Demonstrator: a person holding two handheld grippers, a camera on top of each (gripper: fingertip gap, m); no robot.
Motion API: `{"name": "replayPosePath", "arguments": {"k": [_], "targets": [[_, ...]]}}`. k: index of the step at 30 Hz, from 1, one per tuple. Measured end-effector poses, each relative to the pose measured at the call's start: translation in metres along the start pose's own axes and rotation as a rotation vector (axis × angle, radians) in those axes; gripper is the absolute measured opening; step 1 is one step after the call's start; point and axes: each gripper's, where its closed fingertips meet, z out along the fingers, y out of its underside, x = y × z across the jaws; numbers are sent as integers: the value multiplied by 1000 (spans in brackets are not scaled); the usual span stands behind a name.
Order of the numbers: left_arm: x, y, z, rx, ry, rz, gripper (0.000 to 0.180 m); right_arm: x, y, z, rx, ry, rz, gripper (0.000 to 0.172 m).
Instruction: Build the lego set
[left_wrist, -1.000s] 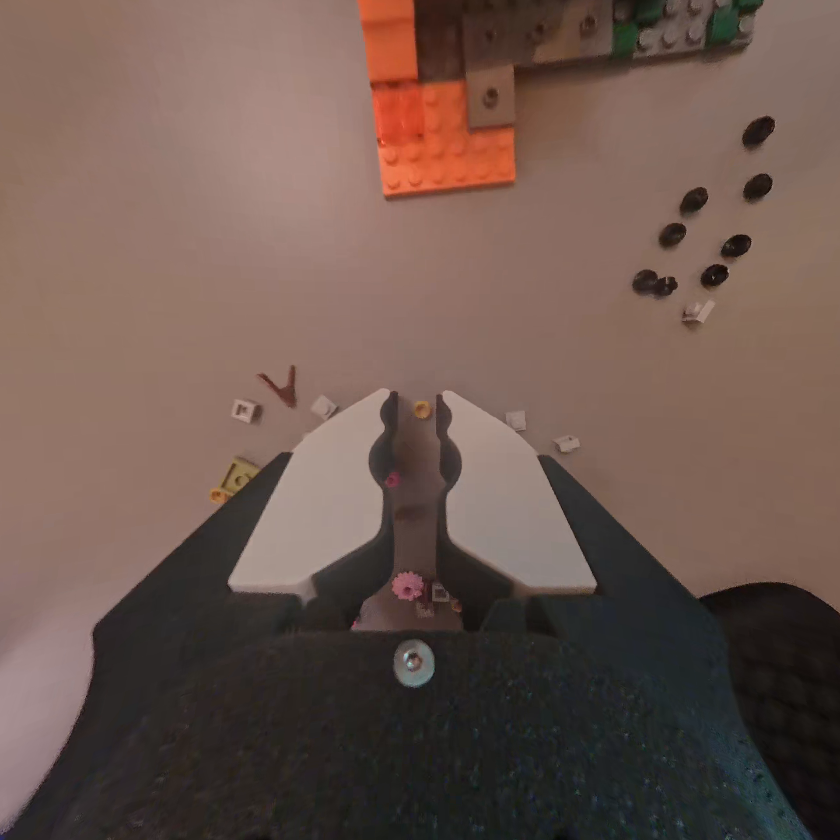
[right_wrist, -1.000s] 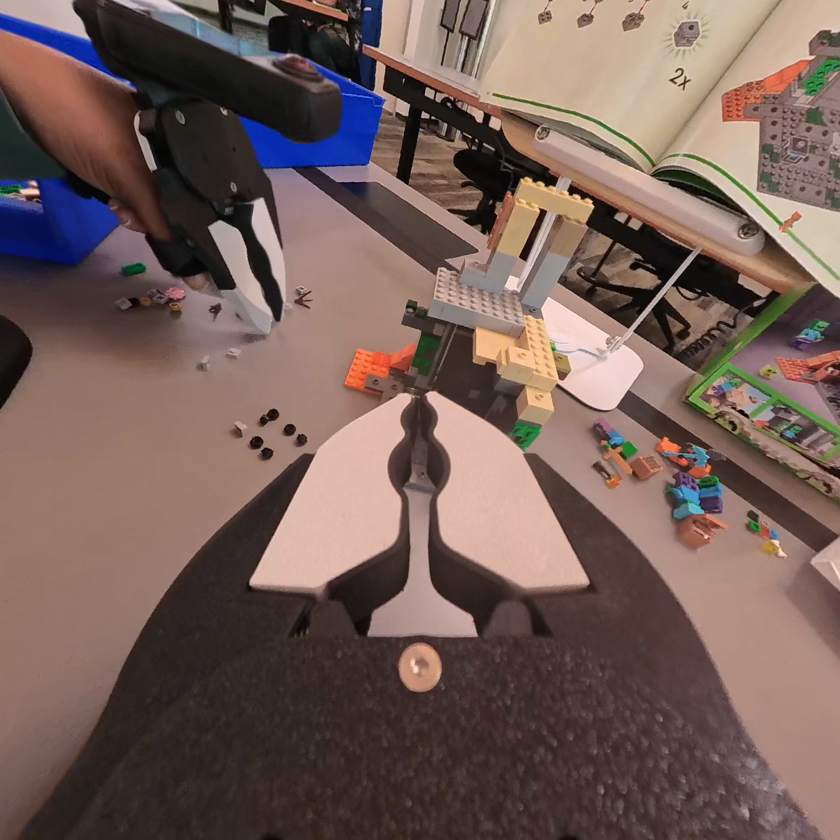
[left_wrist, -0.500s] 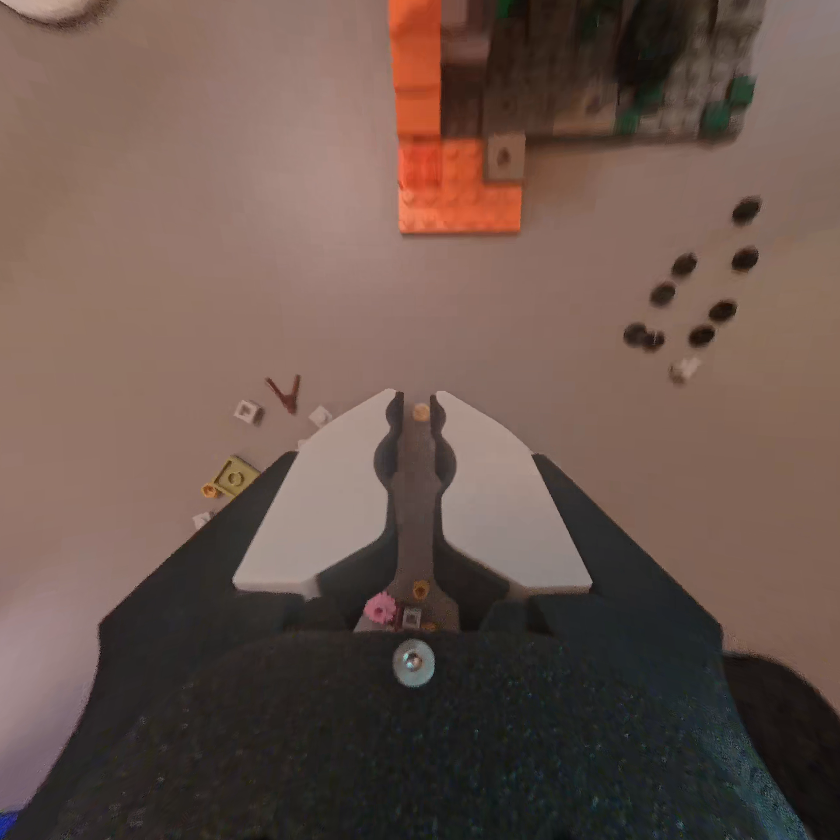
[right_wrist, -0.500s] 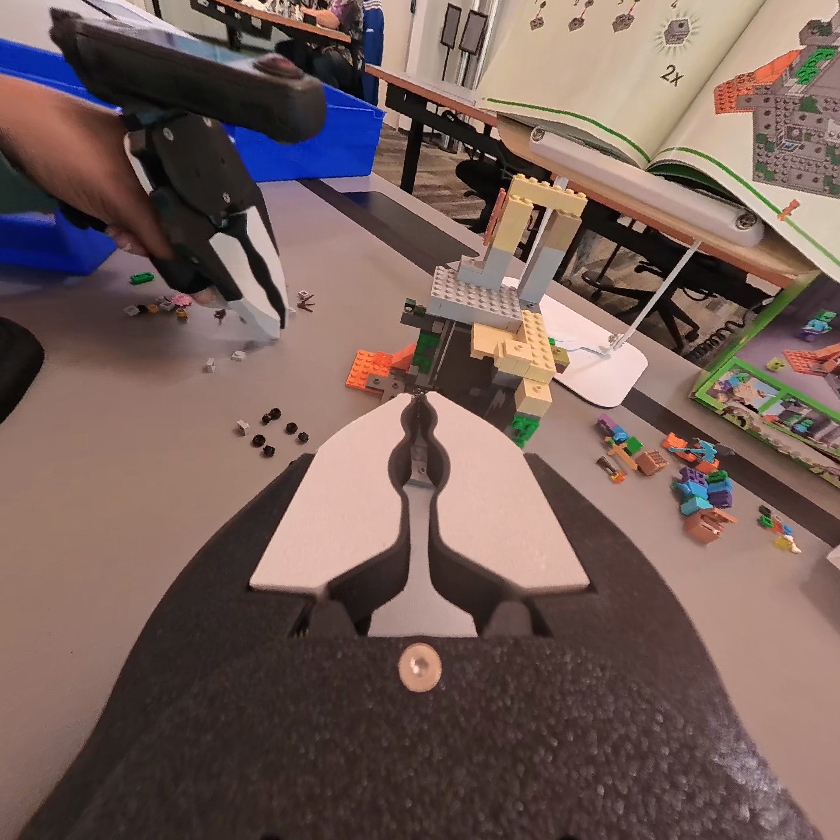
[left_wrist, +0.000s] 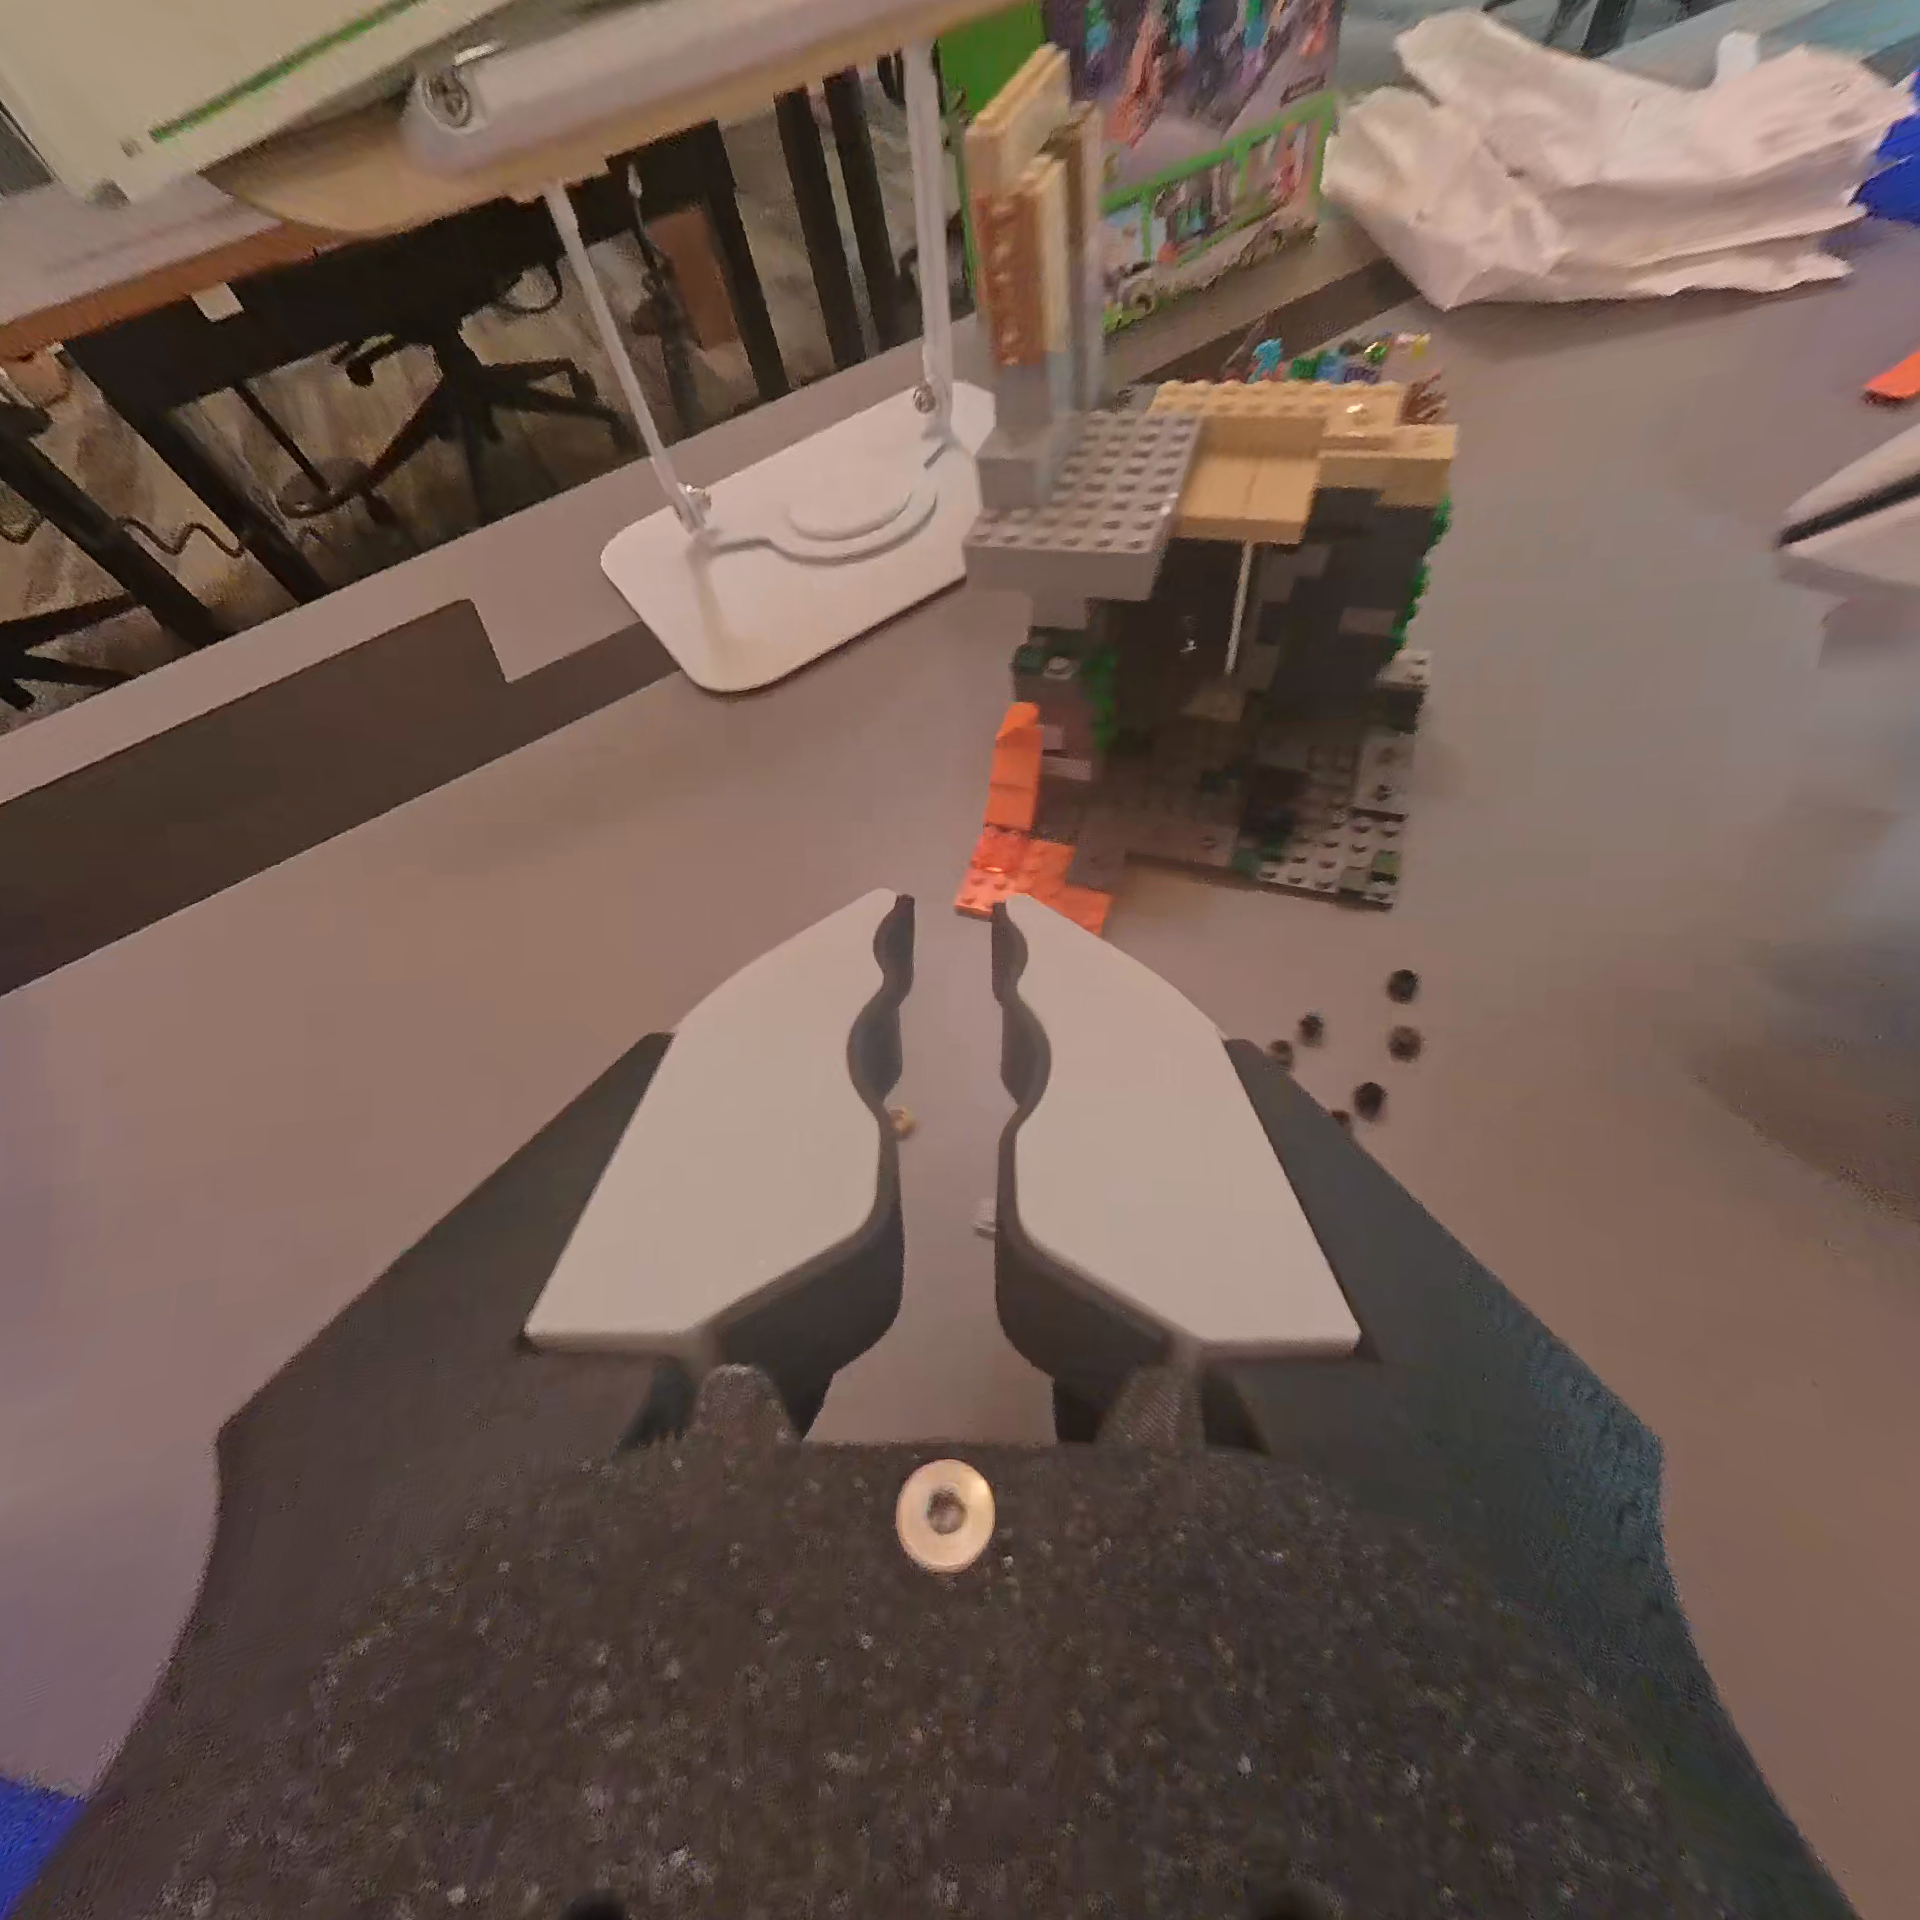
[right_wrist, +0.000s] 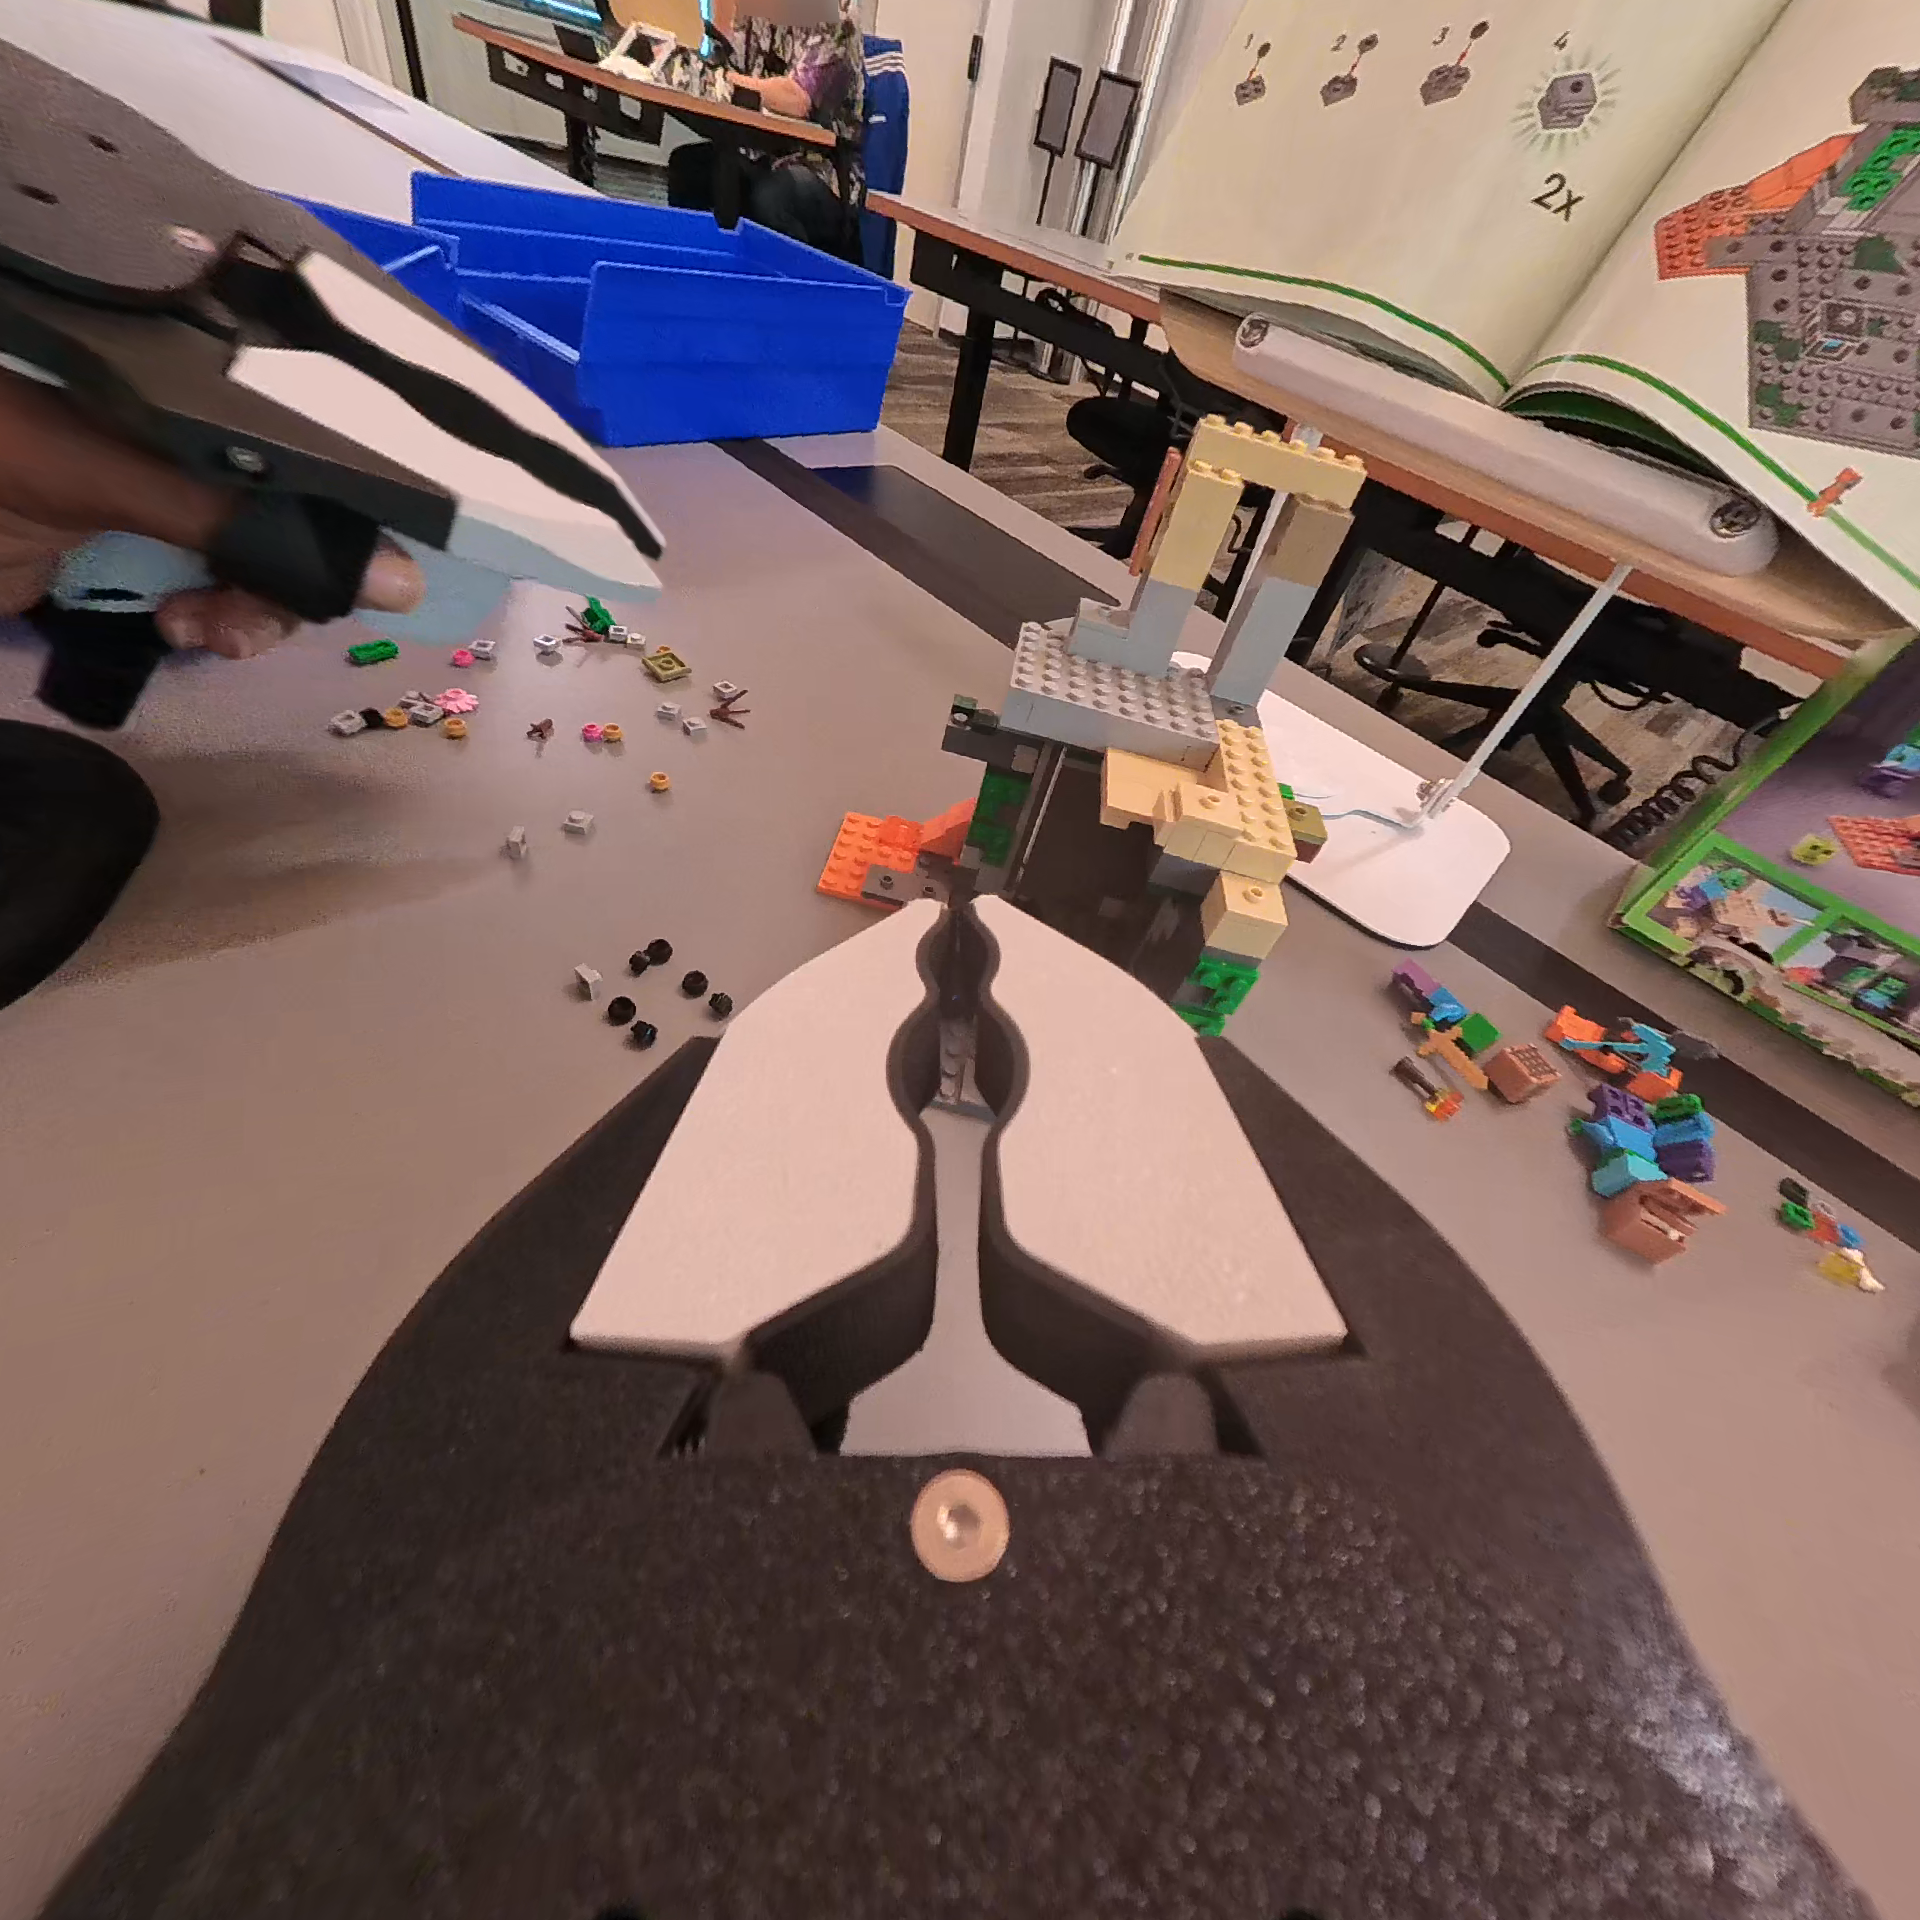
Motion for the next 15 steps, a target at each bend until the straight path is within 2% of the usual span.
{"name": "replayPosePath", "arguments": {"k": [4,9,15], "targets": [[40,-4,-21,45,-9,39,11,0,3,1,-3,-1,11,0],[96,9,-27,2,24,99,7,2,7,3,-4,7,29,0],[108,28,-27,-114,-32,263,11,8,10,3,8,37,42,0]]}}
